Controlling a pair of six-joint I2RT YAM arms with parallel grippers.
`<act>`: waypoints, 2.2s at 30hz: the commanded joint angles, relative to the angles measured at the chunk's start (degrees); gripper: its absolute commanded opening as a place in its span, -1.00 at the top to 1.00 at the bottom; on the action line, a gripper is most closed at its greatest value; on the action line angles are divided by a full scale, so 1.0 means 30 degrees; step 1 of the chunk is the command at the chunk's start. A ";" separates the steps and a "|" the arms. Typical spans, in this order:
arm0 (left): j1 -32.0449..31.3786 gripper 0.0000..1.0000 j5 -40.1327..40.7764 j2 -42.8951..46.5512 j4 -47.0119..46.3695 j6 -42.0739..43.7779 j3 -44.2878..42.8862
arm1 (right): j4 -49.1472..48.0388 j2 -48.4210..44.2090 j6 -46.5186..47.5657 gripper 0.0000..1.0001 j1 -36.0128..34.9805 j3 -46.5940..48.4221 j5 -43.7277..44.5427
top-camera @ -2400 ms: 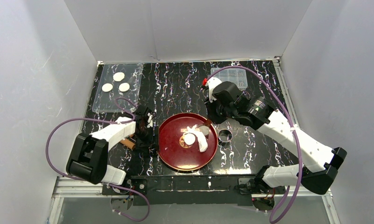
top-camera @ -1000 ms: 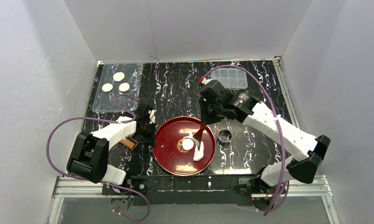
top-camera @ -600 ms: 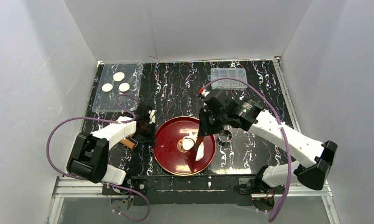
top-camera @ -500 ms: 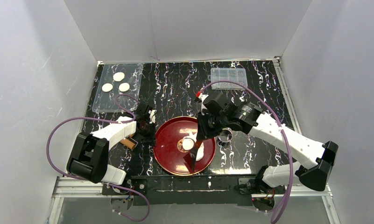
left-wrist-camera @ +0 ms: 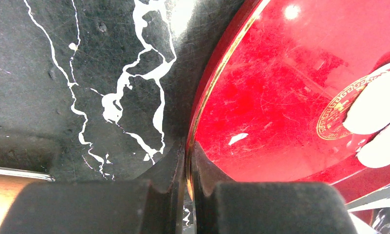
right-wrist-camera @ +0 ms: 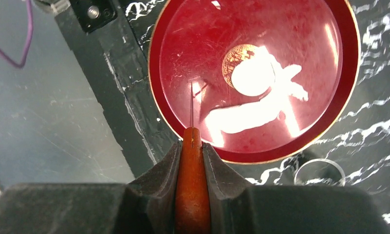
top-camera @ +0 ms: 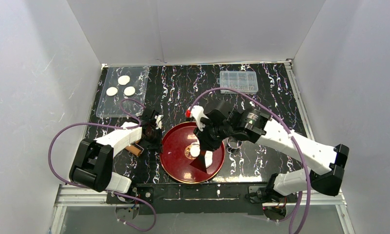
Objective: Roll out the dumpling wrappers from the dough
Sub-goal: Remove the dumpling wrapper from the work surface.
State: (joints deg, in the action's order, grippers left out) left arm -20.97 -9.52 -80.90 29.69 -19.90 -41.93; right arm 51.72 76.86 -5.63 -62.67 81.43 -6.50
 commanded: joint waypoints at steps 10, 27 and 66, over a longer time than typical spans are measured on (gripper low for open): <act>-0.0034 1.00 0.0935 0.0391 -0.0021 0.0540 0.0076 | -0.1467 0.0633 0.7464 0.97 -0.1216 0.0261 -0.2165; -0.0027 1.00 0.1017 0.0540 -0.0171 0.0481 0.0208 | -0.1800 0.1101 0.8792 0.97 -0.1750 -0.2911 0.1052; -0.0027 1.00 0.0464 0.0549 -0.0170 0.0976 0.0210 | 0.0342 0.0183 0.9791 0.97 0.0133 -0.2848 0.5178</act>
State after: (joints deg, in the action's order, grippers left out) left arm -20.95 -9.41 -80.88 27.16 -20.12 -41.74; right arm 48.95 75.11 20.80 -64.75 72.31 -1.41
